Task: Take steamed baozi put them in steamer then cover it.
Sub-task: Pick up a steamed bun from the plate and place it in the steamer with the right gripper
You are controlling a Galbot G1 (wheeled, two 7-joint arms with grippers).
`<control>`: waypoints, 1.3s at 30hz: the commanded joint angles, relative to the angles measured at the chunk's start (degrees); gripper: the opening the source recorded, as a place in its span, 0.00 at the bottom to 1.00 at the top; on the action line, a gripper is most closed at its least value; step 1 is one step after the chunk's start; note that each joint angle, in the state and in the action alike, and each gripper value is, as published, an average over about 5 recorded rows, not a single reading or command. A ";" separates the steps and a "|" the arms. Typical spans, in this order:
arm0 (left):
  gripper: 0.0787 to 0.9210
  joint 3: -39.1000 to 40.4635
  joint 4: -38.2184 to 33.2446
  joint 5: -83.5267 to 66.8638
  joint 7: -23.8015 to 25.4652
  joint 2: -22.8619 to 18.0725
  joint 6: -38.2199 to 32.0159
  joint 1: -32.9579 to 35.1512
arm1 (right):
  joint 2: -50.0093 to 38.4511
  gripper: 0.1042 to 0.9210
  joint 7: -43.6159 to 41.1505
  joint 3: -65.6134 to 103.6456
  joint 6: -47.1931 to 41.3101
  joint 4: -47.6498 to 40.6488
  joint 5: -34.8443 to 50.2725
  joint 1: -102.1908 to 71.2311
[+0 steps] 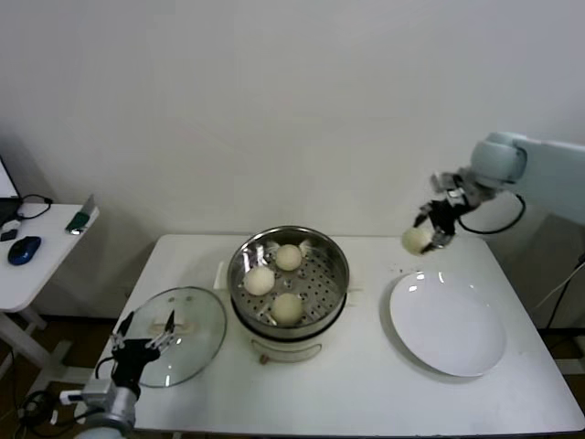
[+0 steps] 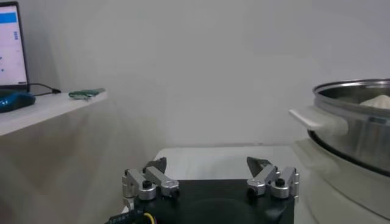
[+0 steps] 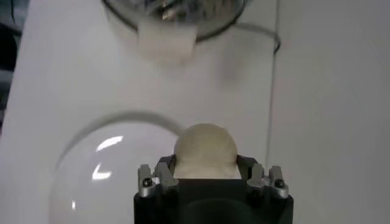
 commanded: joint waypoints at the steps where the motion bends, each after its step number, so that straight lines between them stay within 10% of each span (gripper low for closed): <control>1: 0.88 0.06 -0.11 -0.20 0.03 0.09 0.00 -0.02 | 11.04 0.69 5.27 -0.48 -7.48 12.36 17.80 11.56; 39: 0.88 -1.01 0.31 -1.66 -0.24 0.13 -0.70 0.33 | 23.15 0.69 12.60 1.89 -10.35 1.17 1.22 -13.39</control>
